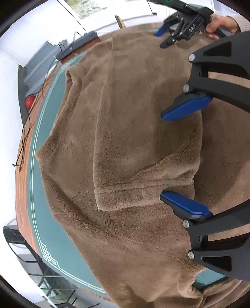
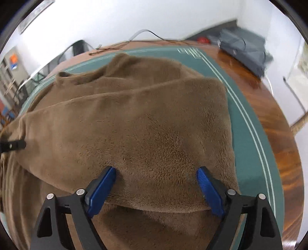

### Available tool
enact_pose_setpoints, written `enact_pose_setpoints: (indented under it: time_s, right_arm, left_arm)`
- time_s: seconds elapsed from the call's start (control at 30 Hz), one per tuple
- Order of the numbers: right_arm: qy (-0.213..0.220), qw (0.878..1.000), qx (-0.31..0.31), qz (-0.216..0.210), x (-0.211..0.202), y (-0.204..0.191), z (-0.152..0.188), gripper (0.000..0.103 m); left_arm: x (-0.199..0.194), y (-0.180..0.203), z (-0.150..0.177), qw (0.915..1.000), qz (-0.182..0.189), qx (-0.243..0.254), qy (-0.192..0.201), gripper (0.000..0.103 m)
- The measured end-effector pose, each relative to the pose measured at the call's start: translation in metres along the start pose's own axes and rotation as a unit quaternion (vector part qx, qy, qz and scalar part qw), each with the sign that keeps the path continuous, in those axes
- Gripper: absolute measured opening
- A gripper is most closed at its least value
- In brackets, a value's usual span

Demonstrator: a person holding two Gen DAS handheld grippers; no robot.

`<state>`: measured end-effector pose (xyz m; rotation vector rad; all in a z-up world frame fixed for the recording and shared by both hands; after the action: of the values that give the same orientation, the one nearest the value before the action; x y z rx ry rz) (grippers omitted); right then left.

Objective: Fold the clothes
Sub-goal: 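Grasp the sweatshirt side edge with the left gripper and lift it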

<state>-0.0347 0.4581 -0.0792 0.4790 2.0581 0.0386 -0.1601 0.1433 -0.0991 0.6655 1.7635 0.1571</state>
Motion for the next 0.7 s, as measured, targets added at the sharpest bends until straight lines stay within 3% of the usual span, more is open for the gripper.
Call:
enact_pose_setpoints:
  time_s: [0.1,0.27,0.33,0.4,0.53,0.63,0.7]
  right_arm:
    - [0.010,1.000,-0.007,0.006,0.000,-0.005,0.003,0.095]
    - [-0.014,1.000,-0.012,0.009,-0.003,-0.006,-0.001,0.097]
    - [-0.017,1.000,0.002,-0.002,-0.013,-0.004,-0.006,0.097]
    - [0.008,0.999,0.012,-0.035,-0.038,-0.007,-0.008,0.097]
    - [0.038,0.995,-0.023,-0.091,-0.077,-0.034,0.004,0.098]
    - [0.038,0.988,-0.076,-0.126,-0.094,-0.067,0.028,0.098]
    - [0.031,0.984,-0.109,-0.136,-0.095,-0.086,0.044,0.098]
  left_arm:
    - [0.004,-0.008,0.002,0.9998,-0.011,-0.018,-0.003,0.081]
    - [-0.024,-0.007,0.022,0.9981,0.018,-0.056,0.019,0.081]
    - [-0.039,-0.003,0.037,0.9966,0.027,-0.067,0.039,0.081]
    - [-0.059,-0.006,0.055,0.9938,0.041,-0.084,0.059,0.081]
    - [-0.105,-0.031,0.108,0.9822,0.056,-0.152,0.095,0.081]
    - [-0.128,-0.051,0.140,0.9721,0.038,-0.203,0.111,0.081]
    - [-0.145,-0.069,0.166,0.9582,0.042,-0.250,0.132,0.081]
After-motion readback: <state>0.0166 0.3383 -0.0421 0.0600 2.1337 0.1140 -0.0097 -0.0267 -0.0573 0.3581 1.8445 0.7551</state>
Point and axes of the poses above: each gripper's, at about its wrist camera, not at the fingertips, and x roughly the way its jaws point, y to its right, z to its underside, the point moved 2 cm from there along x, roughly the way its jaws point, and after that the axes turned 15 degrees about z, right-handed, at the moved point
